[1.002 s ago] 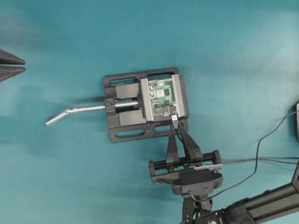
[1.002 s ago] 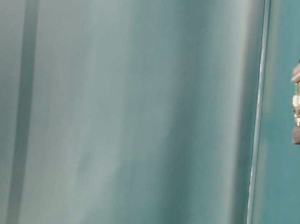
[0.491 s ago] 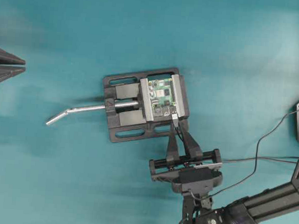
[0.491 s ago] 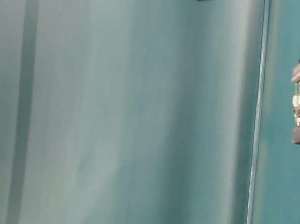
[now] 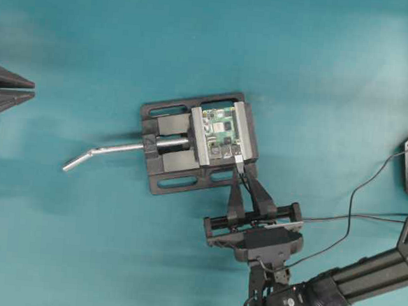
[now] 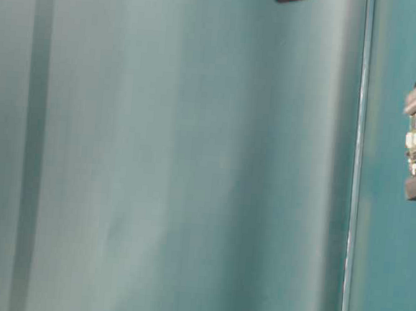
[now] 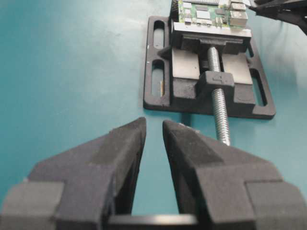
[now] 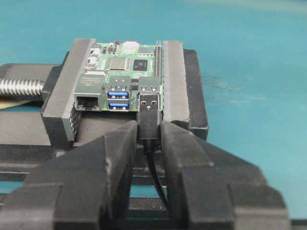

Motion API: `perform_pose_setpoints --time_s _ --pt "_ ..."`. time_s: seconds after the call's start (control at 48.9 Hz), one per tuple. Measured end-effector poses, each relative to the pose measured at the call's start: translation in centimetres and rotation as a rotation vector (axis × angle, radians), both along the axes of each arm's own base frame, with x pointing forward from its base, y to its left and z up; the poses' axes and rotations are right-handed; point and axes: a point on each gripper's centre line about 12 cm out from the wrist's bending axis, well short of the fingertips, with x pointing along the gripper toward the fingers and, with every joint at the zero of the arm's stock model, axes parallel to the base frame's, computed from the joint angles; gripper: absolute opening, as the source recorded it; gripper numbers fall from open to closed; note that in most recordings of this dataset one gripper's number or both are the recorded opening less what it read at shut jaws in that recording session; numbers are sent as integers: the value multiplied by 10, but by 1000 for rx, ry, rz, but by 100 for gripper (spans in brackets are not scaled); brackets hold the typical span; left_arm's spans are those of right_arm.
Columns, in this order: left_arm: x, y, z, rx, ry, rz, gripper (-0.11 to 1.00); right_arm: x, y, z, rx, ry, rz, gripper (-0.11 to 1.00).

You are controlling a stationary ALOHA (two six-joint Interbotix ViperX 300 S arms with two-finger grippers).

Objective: Insert the USB into the fixed PCB.
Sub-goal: 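Push the USB plug forward into the port with the right gripper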

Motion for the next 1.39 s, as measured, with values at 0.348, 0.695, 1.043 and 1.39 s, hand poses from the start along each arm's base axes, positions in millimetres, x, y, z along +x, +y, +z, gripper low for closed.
perform_pose_setpoints --time_s 0.348,0.695,1.043,1.39 --pt "0 0 -1 0 5 0 28 1 -2 0 3 -1 -4 21" --pt "0 0 0 -1 3 1 28 2 -4 -1 8 1 -4 21" --pt "0 0 0 0 1 1 28 1 -5 6 16 -5 -2 21" --pt "0 0 0 0 0 2 28 0 -5 8 16 -6 -2 21"
